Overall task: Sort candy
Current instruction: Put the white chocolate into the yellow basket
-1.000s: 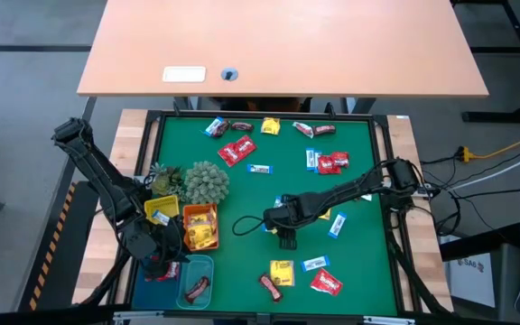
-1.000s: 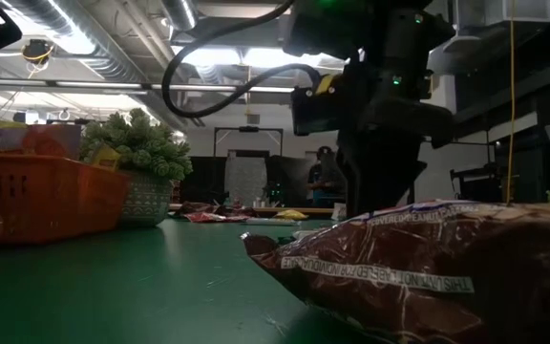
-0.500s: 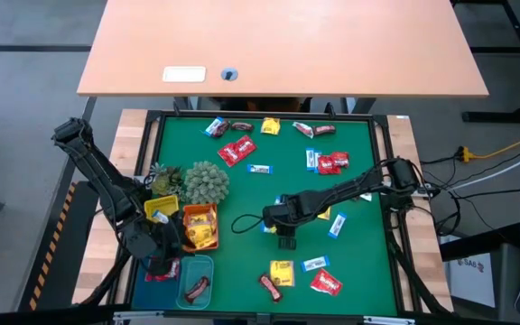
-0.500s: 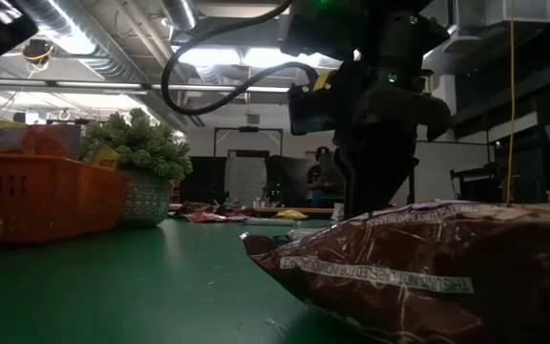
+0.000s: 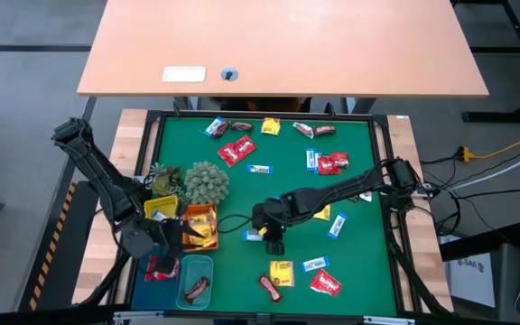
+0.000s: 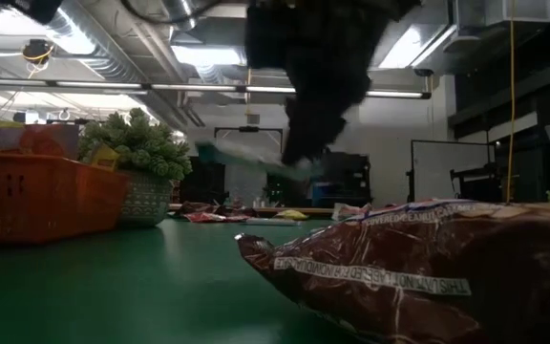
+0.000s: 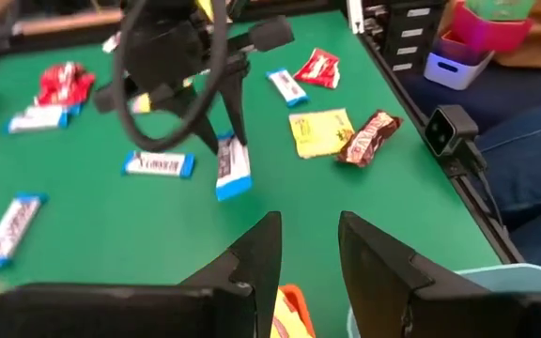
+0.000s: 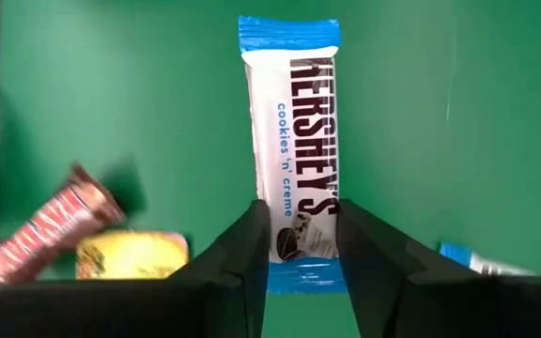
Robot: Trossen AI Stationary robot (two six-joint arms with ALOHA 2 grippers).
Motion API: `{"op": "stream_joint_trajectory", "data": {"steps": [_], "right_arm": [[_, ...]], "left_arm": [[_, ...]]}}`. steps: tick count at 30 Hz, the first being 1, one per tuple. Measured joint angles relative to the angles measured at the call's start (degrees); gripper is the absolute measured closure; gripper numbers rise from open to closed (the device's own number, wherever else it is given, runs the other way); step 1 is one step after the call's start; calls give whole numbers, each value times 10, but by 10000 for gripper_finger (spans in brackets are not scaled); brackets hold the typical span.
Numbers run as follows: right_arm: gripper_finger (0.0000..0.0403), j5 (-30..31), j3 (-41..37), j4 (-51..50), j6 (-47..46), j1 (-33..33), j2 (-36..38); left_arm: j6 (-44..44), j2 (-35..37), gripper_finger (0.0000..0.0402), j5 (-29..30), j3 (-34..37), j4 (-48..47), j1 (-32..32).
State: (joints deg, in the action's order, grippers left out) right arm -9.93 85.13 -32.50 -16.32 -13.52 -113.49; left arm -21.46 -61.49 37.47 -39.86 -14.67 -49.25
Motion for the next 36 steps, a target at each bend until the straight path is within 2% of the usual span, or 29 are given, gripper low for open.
{"op": "stream_joint_trajectory", "data": {"steps": [6,11,18,36], "right_arm": [[291,-5,46,50,0,0,0],[290,-26,73,121,-17,0,1],[290,-61,102,162,-46,0,1],[290,-63,110,192,-112,0,2]], "left_arm": [[80,0,298,9,0,41,13],[151,0,298,9,0,64,32],[248,0,298,8,0,98,47],[296,0,298,1,0,128,48]]}}
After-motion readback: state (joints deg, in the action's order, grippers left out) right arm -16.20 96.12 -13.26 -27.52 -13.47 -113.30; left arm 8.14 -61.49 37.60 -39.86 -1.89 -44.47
